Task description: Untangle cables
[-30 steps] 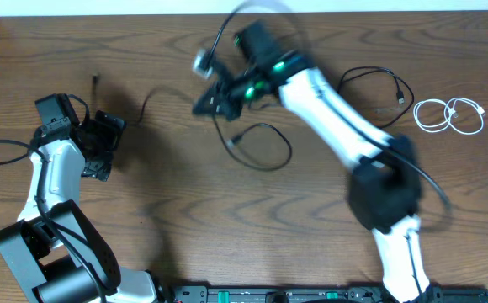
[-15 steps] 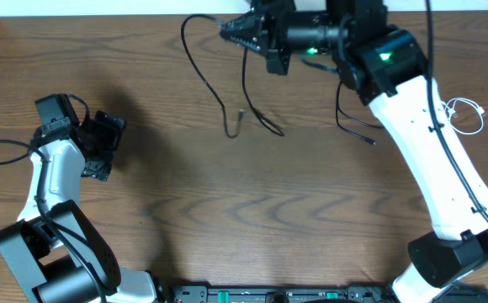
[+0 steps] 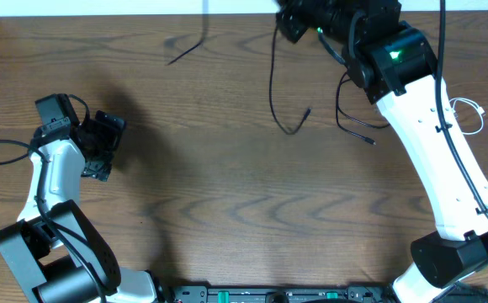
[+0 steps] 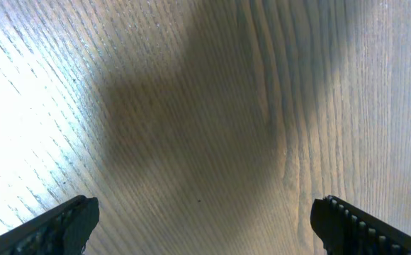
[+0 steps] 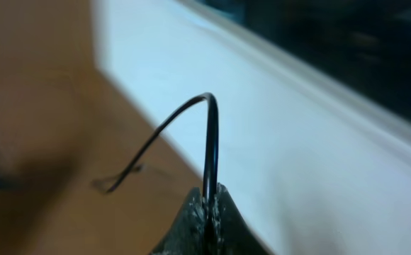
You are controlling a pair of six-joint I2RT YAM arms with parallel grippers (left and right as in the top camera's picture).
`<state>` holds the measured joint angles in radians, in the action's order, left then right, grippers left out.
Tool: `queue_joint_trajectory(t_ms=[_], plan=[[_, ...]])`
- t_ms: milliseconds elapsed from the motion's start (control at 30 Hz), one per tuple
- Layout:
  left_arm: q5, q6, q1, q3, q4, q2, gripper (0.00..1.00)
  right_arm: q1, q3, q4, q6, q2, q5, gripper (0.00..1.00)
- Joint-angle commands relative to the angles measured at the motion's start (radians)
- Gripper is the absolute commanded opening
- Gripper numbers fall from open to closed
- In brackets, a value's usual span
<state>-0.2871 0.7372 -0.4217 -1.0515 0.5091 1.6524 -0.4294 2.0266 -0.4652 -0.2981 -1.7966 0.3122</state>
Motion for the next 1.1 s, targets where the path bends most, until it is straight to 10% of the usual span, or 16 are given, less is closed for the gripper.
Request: queue_joint_trajectory(t_ms=[0, 200, 867, 1067], plan=[[-0.004, 0.009, -0.003, 0.005, 0.003, -0.007, 0.99, 0.024, 0.001, 0.017, 0.080, 0.017, -0.418, 0.01], [-0.004, 0.008, -0.003, 0.005, 0.003, -0.007, 1.00, 0.103, 0.000, -0.040, 0.199, 0.016, -0.687, 0.01], [-0.004, 0.009, -0.003, 0.005, 0.003, -0.007, 0.99, 0.524, -0.023, -0.573, 0.910, 0.010, -0.695, 0.02], [-0.004, 0.009, -0.003, 0.005, 0.003, -0.007, 1.00, 0.535, -0.025, -0.609, 0.933, 0.010, -0.695, 0.33]])
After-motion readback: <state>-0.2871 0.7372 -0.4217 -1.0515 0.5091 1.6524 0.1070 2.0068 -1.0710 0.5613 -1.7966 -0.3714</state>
